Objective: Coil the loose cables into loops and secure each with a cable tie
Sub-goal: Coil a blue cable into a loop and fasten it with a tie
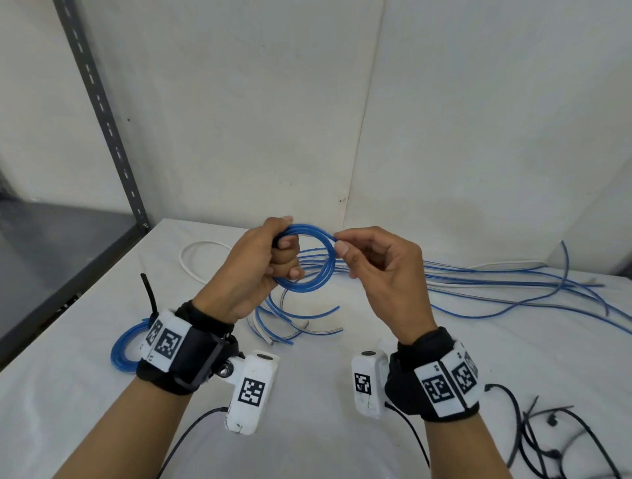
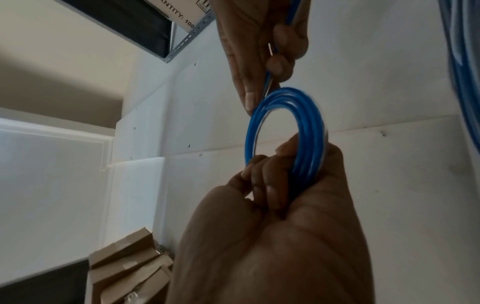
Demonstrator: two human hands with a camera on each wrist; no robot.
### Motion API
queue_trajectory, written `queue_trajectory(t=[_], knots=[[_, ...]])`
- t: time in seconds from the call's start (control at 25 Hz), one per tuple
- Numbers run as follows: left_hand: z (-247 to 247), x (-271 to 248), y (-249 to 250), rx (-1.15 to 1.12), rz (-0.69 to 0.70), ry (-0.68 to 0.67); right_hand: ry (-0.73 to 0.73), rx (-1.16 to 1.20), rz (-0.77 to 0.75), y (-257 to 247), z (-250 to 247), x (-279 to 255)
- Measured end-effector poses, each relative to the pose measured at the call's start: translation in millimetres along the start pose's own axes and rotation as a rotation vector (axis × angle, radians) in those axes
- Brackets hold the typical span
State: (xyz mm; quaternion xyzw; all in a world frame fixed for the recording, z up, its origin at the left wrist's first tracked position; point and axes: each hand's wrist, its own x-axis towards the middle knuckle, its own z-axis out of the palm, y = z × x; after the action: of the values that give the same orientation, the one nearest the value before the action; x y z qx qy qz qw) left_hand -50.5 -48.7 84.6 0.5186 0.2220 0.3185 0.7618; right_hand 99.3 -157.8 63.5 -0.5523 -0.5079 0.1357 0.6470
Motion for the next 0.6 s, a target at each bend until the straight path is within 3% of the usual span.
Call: queue_trajectory(t=[0.24, 0.36, 0.48, 0.6], knots=[[-1.4, 1.9, -2.4, -0.249, 0.018, -0.006, -0.034, 0.102, 0.005, -2.9, 14.1, -3.5], [-3.4, 1.5, -0.3, 0.015, 0.014, -0.004, -0.034, 0.082, 0.006, -1.0, 6.2, -1.3], [-3.8, 0.0, -4.3, 0.335, 0.003, -0.023, -0.179, -0.054, -0.017, 2.6, -2.1, -1.2], [-2.8, -0.9, -9.7, 0.428, 0.07, -0.013, -0.19, -0.123, -0.036, 2.6, -0.3, -2.4]])
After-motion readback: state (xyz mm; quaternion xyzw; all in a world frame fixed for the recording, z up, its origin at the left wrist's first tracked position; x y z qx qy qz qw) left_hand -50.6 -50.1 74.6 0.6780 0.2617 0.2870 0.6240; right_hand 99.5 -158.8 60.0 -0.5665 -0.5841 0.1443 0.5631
